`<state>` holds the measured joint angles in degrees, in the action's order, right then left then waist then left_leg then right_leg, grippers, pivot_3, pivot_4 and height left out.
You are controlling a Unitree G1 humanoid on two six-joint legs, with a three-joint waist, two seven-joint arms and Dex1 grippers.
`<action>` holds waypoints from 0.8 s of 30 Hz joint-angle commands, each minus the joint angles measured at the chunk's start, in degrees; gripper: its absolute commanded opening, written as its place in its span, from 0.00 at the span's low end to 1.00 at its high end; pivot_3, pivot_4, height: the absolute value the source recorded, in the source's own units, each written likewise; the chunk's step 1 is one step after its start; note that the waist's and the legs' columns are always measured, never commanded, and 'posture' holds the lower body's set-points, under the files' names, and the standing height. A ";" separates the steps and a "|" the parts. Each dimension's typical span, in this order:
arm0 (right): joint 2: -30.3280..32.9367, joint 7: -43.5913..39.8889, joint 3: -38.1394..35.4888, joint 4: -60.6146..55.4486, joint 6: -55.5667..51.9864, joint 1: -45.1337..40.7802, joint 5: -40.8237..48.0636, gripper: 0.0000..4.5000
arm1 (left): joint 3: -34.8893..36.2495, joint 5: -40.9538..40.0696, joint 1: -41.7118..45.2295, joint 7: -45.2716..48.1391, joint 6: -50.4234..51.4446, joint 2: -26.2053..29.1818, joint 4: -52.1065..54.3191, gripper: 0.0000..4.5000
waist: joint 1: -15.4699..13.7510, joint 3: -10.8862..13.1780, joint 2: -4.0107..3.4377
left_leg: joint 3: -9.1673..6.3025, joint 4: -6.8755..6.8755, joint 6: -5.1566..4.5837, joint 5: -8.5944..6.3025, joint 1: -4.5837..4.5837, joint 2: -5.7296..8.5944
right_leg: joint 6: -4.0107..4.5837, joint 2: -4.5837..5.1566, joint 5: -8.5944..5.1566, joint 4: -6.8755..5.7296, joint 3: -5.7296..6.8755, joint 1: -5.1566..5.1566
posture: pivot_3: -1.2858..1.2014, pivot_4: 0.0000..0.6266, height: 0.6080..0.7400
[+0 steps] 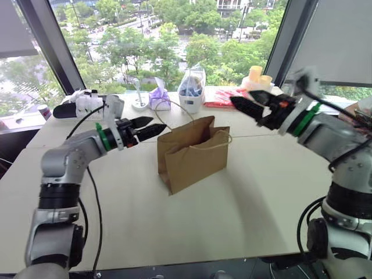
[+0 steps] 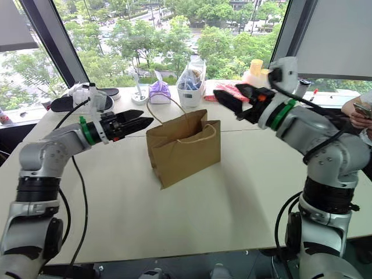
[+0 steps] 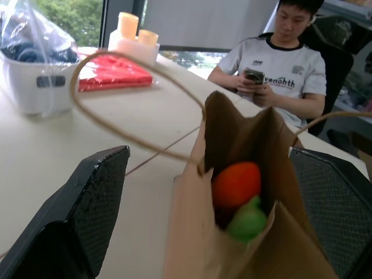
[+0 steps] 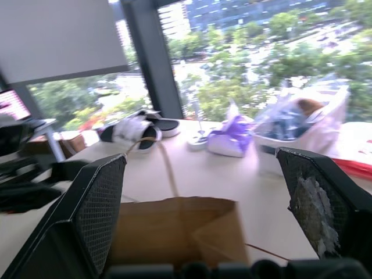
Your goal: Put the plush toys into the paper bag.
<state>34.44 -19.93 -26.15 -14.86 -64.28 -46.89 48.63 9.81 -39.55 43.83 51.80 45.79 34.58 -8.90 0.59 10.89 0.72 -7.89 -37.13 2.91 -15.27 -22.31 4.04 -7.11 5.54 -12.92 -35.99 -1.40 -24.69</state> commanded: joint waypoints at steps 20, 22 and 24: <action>-10.48 2.07 19.68 -13.23 5.11 22.58 -3.63 0.01 | -5.81 2.83 -7.54 14.02 -2.73 5.29 6.37 1.00 | 0.35 0.01 -0.05 | 0.09 -0.01 -0.01 -0.01 0.06 -0.04 | 0.00 0.01 0.00 -0.07 -0.07 -0.02 | 0.52 0.24 1.00; -11.74 2.05 22.32 -10.51 6.89 20.91 -6.03 0.01 | -7.22 4.53 -7.74 13.64 -4.76 4.09 6.17 1.00 | 0.24 0.01 -0.05 | 0.08 -0.02 -0.01 -0.01 0.06 -0.03 | 0.00 0.00 0.00 -0.06 -0.06 -0.01 | 0.52 0.24 1.00; -12.46 1.80 23.87 -8.44 8.33 19.73 -7.87 0.01 | -8.33 6.03 -7.65 12.89 -6.82 2.68 5.43 1.00 | 0.21 0.01 -0.05 | 0.08 -0.01 -0.01 -0.01 0.06 -0.02 | 0.00 0.00 0.00 -0.06 -0.06 -0.01 | 0.52 0.24 1.00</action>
<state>22.35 -17.83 -2.93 -23.49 -57.91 -26.17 41.99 1.86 -34.47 35.91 64.92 41.09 37.52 -4.31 0.80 10.90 0.68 -7.82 -37.14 2.90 -15.28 -22.25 4.02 -7.10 5.54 -12.92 -36.06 -1.45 -24.70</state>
